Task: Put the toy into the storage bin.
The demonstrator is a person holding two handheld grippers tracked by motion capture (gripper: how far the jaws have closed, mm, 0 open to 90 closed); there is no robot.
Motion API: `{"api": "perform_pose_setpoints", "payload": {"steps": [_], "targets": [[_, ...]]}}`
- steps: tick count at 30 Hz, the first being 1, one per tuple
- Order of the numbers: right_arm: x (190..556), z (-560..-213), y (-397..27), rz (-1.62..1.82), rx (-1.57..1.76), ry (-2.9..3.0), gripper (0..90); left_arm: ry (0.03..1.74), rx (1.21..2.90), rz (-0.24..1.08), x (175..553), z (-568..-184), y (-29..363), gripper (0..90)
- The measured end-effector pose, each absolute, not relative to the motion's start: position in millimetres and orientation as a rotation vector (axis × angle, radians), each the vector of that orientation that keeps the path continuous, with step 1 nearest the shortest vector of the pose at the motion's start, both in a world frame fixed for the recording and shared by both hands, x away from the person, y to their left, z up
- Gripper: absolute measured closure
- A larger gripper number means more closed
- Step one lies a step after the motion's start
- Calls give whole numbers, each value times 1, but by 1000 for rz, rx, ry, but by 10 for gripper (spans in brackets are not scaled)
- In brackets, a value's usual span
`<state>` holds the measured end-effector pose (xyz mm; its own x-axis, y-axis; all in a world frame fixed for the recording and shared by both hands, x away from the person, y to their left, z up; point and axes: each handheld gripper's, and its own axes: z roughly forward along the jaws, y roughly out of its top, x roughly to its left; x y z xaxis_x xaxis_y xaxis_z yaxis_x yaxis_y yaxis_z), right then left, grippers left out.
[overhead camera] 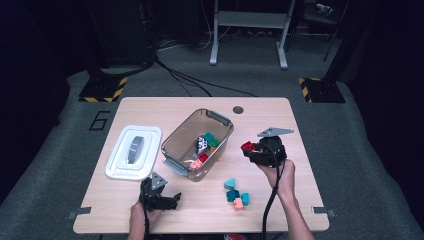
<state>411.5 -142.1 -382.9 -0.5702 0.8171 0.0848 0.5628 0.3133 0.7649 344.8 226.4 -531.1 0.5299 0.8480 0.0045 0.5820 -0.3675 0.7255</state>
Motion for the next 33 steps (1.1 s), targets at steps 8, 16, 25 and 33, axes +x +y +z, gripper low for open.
{"api": "perform_pose_setpoints", "payload": {"steps": [8,16,25,33], "targets": [[420,-369,-134,1139,1224,2267,588,1156,2088,500,345,-531,226,49],[432,-355,-118,1146,1172,2283,588,1156,2088,501,345,-531,226,49],[443,-349,-98,1137,1118,2310,588,1156,2088,501,345,-531,226,50],[457,-349,-80,1105,1094,2353,588,1153,2091,505,345,-531,227,50]]}}
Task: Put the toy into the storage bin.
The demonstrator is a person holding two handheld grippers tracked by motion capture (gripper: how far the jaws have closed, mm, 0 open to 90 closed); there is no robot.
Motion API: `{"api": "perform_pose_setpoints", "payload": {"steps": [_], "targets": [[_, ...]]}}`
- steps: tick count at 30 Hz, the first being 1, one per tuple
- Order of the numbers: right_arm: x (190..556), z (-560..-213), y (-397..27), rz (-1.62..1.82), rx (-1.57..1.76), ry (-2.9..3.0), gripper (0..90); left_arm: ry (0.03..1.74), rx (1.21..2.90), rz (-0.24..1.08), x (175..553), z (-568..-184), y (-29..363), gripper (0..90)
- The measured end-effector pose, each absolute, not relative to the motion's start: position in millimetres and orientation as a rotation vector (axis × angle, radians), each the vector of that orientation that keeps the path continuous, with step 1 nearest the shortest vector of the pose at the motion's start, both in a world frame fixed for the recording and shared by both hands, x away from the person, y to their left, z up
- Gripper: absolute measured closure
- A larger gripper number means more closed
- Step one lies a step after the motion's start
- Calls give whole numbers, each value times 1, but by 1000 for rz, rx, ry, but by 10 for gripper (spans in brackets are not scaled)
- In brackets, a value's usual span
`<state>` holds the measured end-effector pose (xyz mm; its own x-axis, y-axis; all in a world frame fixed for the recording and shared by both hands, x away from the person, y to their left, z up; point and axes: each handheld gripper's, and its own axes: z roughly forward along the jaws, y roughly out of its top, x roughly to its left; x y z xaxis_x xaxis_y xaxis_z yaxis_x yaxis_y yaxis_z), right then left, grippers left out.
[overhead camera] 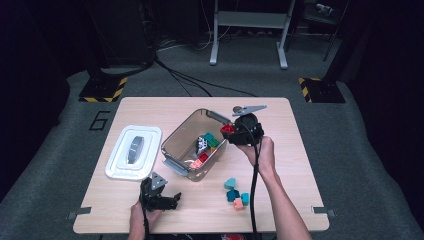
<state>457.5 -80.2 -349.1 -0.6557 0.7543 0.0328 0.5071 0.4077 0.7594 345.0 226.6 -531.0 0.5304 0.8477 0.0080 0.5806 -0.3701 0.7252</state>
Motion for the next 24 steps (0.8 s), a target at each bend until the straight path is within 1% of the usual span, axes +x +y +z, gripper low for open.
{"api": "perform_pose_setpoints", "payload": {"steps": [11,20,24], "targets": [[476,-366,-52,1026,1096,2437,588,1148,2098,506,345,-531,227,50],[480,-383,-39,911,1091,2499,587,1151,2092,507,345,-531,227,50],[481,-386,-37,914,1090,2506,585,1153,2089,512,345,-531,226,50]]}}
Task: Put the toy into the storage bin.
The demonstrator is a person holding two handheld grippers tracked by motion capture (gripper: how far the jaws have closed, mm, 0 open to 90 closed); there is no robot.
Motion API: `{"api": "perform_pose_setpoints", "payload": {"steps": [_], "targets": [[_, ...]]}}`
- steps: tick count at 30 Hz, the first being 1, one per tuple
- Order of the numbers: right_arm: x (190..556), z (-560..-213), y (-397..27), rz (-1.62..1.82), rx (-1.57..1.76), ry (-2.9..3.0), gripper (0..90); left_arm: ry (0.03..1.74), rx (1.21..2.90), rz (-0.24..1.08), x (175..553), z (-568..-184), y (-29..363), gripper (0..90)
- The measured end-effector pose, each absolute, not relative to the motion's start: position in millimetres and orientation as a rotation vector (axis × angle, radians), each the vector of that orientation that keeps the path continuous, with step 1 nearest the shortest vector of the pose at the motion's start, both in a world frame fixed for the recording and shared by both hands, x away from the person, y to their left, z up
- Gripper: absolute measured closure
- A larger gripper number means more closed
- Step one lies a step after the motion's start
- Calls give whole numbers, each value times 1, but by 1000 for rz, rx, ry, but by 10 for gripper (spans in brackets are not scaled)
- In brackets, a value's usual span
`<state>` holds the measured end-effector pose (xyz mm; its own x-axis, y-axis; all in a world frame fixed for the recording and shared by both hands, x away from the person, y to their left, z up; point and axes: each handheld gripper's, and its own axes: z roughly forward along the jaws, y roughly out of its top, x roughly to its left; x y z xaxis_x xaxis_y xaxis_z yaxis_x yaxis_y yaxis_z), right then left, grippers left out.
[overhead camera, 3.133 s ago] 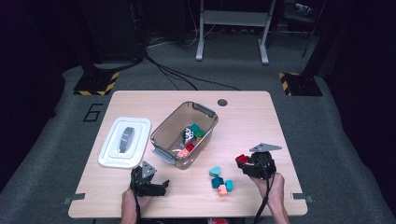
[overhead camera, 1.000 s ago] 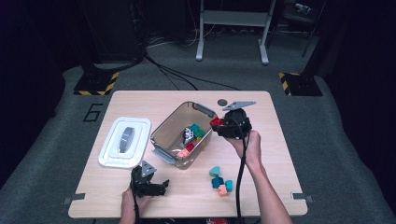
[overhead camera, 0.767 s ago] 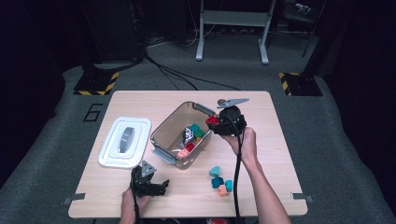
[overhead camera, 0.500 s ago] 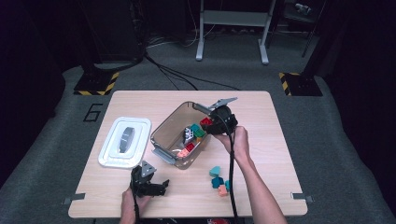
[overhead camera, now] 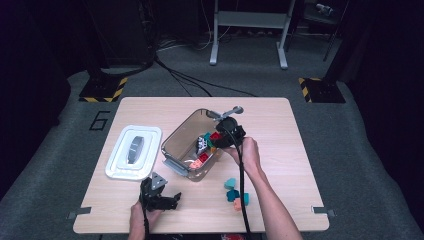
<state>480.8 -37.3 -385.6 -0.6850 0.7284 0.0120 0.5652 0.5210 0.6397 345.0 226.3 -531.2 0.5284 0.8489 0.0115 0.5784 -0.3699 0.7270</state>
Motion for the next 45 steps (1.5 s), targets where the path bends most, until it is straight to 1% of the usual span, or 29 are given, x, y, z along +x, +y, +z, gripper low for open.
{"api": "perform_pose_setpoints", "payload": {"steps": [2,3,5,7,9,14,15,16,18,25,27,30,31,32,34,35,37,39,40,43,45], "targets": [[480,-385,-36,899,1089,2516,577,1153,2089,512,345,-531,226,50],[480,-385,-36,898,1080,2518,557,1153,2089,512,345,-531,226,50],[478,-384,-35,901,1094,2504,480,1152,2091,507,345,-531,227,50],[475,-381,-38,916,1104,2493,437,1152,2091,507,345,-531,227,50],[472,-379,-42,925,1108,2484,367,1153,2090,507,345,-531,226,50],[456,-372,-60,991,1117,2438,236,1152,2091,507,345,-531,227,50],[453,-372,-64,997,1122,2432,212,1152,2091,507,345,-531,227,50],[453,-372,-64,997,1122,2432,212,1151,2093,507,345,-531,227,50],[438,-373,-78,1021,1122,2410,167,1151,2096,504,345,-531,227,50],[409,-393,-108,1007,1170,2400,133,1151,2096,505,345,-531,227,50],[399,-403,-116,995,1206,2398,87,1151,2097,504,345,-531,227,50],[388,-421,-128,970,1238,2412,74,1151,2097,504,345,-531,227,50],[388,-421,-128,970,1238,2412,74,1151,2097,504,345,-531,227,50],[381,-433,-133,948,1263,2423,72,1152,2096,504,345,-531,227,50],[374,-444,-137,929,1286,2424,83,1152,2095,504,345,-531,227,50],[374,-444,-137,929,1286,2424,83,1152,2095,504,345,-531,227,50],[365,-460,-143,922,1328,2435,117,1152,2096,503,345,-531,227,50],[363,-465,-144,920,1345,2436,127,1152,2096,504,345,-531,227,50],[361,-472,-145,916,1351,2447,139,1152,2096,504,345,-531,227,50],[358,-478,-143,928,1362,2460,147,1152,2097,504,345,-531,227,50],[356,-480,-141,925,1356,2468,168,1152,2096,504,345,-531,227,50]]}}
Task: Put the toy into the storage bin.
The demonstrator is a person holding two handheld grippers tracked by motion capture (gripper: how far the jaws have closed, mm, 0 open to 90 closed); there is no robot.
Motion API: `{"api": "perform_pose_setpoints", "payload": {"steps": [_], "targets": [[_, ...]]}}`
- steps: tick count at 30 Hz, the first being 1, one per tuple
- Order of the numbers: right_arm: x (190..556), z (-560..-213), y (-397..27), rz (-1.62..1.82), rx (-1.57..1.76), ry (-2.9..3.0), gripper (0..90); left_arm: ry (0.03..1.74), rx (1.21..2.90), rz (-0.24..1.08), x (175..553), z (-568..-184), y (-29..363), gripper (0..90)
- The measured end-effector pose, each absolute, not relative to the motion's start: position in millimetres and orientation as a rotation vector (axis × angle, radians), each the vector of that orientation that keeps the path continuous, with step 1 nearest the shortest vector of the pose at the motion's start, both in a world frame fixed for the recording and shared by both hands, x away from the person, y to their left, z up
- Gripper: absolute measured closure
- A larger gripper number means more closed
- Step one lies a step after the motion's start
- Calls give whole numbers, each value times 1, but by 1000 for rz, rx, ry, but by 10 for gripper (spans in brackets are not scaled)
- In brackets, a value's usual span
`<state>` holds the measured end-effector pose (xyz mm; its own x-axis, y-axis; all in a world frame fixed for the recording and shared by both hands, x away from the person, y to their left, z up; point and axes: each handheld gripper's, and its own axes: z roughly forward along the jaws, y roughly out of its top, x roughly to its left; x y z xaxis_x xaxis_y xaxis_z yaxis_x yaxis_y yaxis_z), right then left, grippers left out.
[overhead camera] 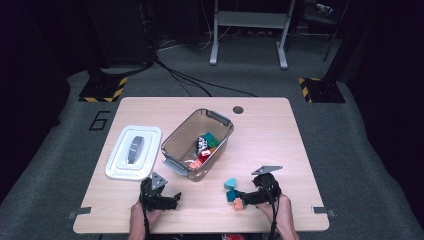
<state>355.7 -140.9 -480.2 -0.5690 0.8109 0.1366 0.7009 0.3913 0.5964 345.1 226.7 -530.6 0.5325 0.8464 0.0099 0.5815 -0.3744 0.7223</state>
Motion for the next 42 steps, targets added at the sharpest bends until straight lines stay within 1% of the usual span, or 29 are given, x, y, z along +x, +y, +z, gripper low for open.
{"api": "perform_pose_setpoints", "payload": {"steps": [1,4,5,7,8,11,15,17,18,20,22,24,29,36,42], "targets": [[356,-480,-141,925,1356,2468,168,1152,2096,504,345,-531,227,50],[355,-482,-138,858,1331,2469,226,1152,2096,504,345,-531,227,50],[356,-483,-138,839,1326,2471,269,1151,2097,504,345,-531,227,50],[356,-483,-138,829,1325,2469,277,1152,2097,504,345,-531,227,50],[356,-483,-140,810,1331,2465,305,1152,2096,504,345,-531,227,50],[355,-482,-144,787,1338,2443,320,1152,2096,504,345,-531,227,50],[351,-480,-147,848,1369,2437,313,1152,2096,504,345,-531,227,50],[348,-481,-146,848,1360,2450,330,1152,2096,504,345,-531,227,50],[347,-482,-145,841,1358,2460,350,1152,2096,504,345,-531,227,50],[344,-485,-144,830,1357,2463,448,1152,2096,504,345,-531,227,50],[344,-487,-146,835,1347,2471,504,1152,2096,504,345,-531,227,50],[344,-489,-147,841,1355,2473,582,1152,2096,504,345,-531,227,50],[345,-492,-148,801,1357,2467,667,1152,2096,504,345,-531,227,50],[347,-493,-151,838,1370,2442,677,1152,2096,504,345,-531,227,50],[357,-480,-155,896,1377,2398,677,1152,2096,504,345,-531,227,50]]}}
